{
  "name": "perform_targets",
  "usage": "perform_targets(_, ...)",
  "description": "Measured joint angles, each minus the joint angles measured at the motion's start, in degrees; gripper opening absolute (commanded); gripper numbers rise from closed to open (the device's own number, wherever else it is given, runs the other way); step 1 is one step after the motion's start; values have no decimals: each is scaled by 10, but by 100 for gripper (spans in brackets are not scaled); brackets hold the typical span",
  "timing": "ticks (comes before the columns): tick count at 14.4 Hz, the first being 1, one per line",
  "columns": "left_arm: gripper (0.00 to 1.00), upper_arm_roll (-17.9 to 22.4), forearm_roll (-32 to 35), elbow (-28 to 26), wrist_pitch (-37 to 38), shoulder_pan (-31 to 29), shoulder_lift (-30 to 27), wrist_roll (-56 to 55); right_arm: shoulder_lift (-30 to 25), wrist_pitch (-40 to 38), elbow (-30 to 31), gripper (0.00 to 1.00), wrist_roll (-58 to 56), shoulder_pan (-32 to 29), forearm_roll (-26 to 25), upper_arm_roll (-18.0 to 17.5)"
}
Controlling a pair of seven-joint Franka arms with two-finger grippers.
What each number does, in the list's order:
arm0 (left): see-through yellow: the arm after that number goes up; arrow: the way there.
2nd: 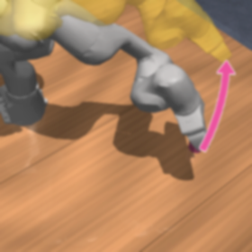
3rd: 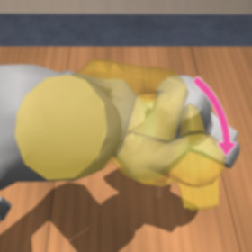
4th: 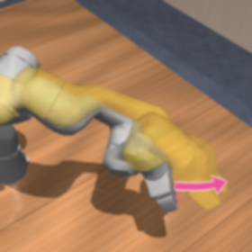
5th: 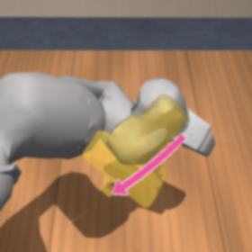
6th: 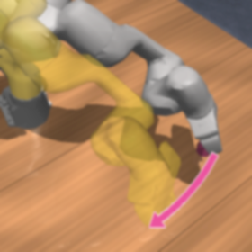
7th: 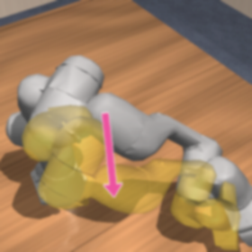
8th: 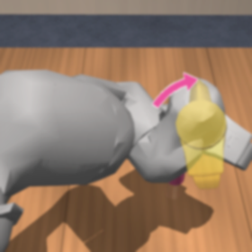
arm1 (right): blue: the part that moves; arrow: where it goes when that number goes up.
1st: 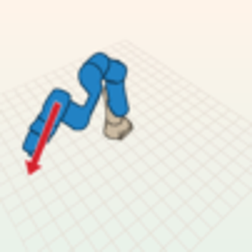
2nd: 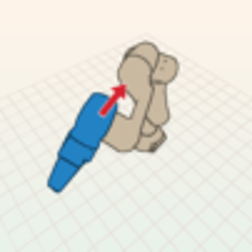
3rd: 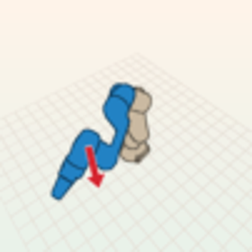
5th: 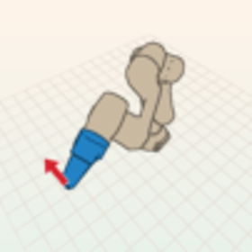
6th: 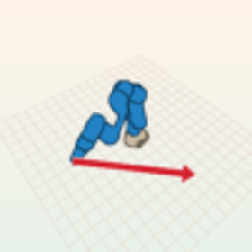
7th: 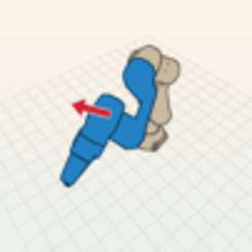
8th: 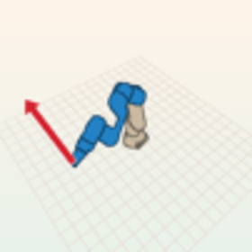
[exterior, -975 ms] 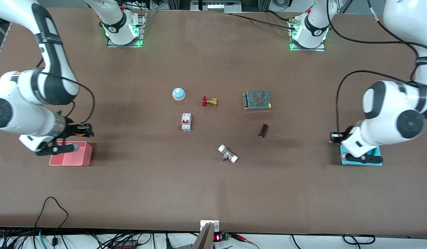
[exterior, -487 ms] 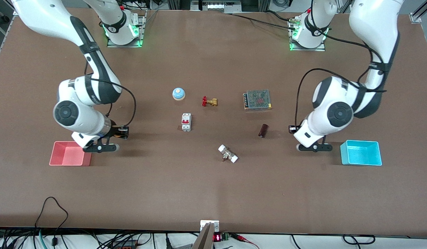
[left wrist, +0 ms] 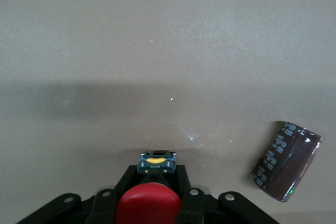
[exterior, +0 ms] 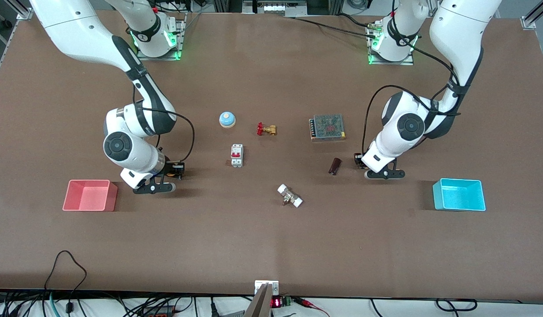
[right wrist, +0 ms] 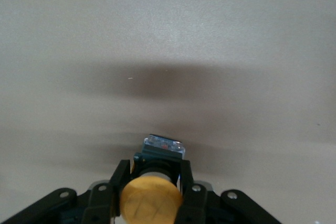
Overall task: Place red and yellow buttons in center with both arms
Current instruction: 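Lift the yellow button with the right gripper while the left gripper lifts the red button, then lower the yellow button with the right gripper while the left gripper lowers the red button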
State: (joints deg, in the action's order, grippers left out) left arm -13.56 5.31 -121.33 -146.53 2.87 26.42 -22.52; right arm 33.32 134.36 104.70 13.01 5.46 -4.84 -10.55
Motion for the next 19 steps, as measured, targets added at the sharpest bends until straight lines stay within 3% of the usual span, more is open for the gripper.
perform_targets(2, 41, 0, 0, -2, 0, 0, -5, -1, 0, 1, 0, 41, 0, 0, 0, 0)
perform_targets(3, 42, 0, 0, -3, 0, 0, -5, -2, 0, 1, 0, 50, 0, 0, 0, 0)
perform_targets(4, 49, 0, 0, -3, 0, 0, -5, -3, 0, 1, 0, 60, 0, 0, 0, 0)
perform_targets(6, 74, 0, 0, -4, 0, 0, -5, -4, 2, 1, 0, 82, 0, 0, 0, 0)
perform_targets(8, 97, 0, 0, -4, 0, 0, -5, -5, 5, 2, 0, 97, 0, 0, 0, 0)
perform_targets(14, 100, 0, 0, -1, -5, -1, -22, -7, 1, -3, -20, 100, 0, -1, 0, 0)
perform_targets(16, 100, 1, 0, 4, 2, -3, -46, -7, -11, -65, -60, 100, 0, -4, 4, 2)
perform_targets(19, 100, 2, 0, 48, 105, -8, -80, 2, -44, -143, -115, 100, -3, -20, 24, 5)
